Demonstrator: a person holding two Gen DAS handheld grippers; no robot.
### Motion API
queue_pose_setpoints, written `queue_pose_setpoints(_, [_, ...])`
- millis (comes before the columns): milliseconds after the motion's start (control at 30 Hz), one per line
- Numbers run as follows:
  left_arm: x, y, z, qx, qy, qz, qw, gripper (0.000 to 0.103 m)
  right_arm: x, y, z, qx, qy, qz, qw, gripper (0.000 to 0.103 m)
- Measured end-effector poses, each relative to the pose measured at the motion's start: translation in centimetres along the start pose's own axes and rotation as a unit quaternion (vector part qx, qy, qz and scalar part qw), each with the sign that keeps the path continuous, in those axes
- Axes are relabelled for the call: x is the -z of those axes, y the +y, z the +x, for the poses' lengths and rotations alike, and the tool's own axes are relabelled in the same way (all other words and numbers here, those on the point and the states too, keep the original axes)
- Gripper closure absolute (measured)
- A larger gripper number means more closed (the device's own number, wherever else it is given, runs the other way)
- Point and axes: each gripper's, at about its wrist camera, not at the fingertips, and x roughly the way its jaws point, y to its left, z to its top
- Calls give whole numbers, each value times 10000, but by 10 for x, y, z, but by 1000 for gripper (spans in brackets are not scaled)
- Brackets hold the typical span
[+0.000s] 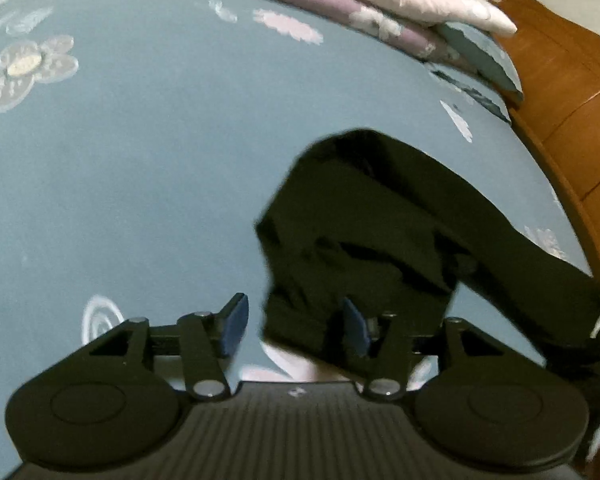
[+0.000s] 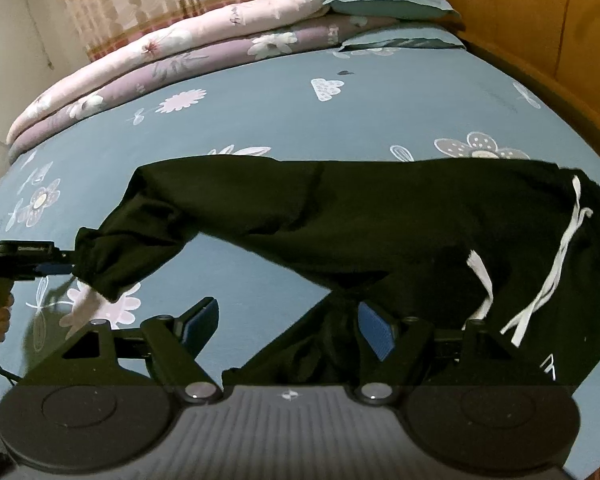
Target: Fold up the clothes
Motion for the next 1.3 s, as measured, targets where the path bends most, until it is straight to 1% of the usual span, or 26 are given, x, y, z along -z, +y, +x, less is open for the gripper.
queue_pose_setpoints(67, [-1,9,6,72,-139,57,9999,47,-2,4,1,8,30,-46,10000,22])
queue_pose_setpoints(100, [-3,12,10,245,-140,17,9996,47,-3,6,2,12,44,-68,10000,22])
queue_pose_setpoints(167, [-3,19,15,739,-87,-114,9972,47,-4,10,3,20,74,-114,9999,22])
queue_pose_setpoints(267, [3,23,21,1411,35,-239,9897,47,-7,15,5,30,115,-145,9998,22])
queue_pose_setpoints(400, [12,27,19,1732,-44,3,9849,46,-8,22,7,19,173,-210,9996,22])
queue_pose_setpoints(567, [8,21,29,1847,192,132,9825,46,-10,31,15,27,307,-248,9992,22])
queue_pose_setpoints(633, [6,18,34,1892,286,183,9813,49,-13,38,16,9,321,-360,9988,22])
queue_pose_setpoints(667, [5,17,36,1915,333,209,9807,60,-14,42,15,4,298,-423,9987,22])
queue_pose_setpoints(700, [4,16,38,1938,381,234,9800,75,-15,44,14,-2,268,-450,9986,22])
queue_pose_setpoints(733, [3,15,40,1953,427,265,9795,96,-15,45,13,-5,255,-439,9987,22])
queue_pose_setpoints(800, [-2,14,35,1808,499,445,9812,96,-16,45,14,28,265,-402,9988,22])
queue_pose_setpoints(900, [-24,15,18,1335,342,887,9865,96,-17,45,15,133,306,-371,9988,22])
queue_pose_setpoints(1000, [-55,24,-1,912,99,1261,9878,96,-17,45,15,139,317,-343,9988,22])
queue_pose_setpoints(1067, [-75,31,-9,586,39,1455,9876,96,-18,45,15,156,309,-327,9989,22])
queue_pose_setpoints(1300, [-122,48,-2,-1,-11,1653,9862,95,-20,45,16,175,290,-297,9990,22])
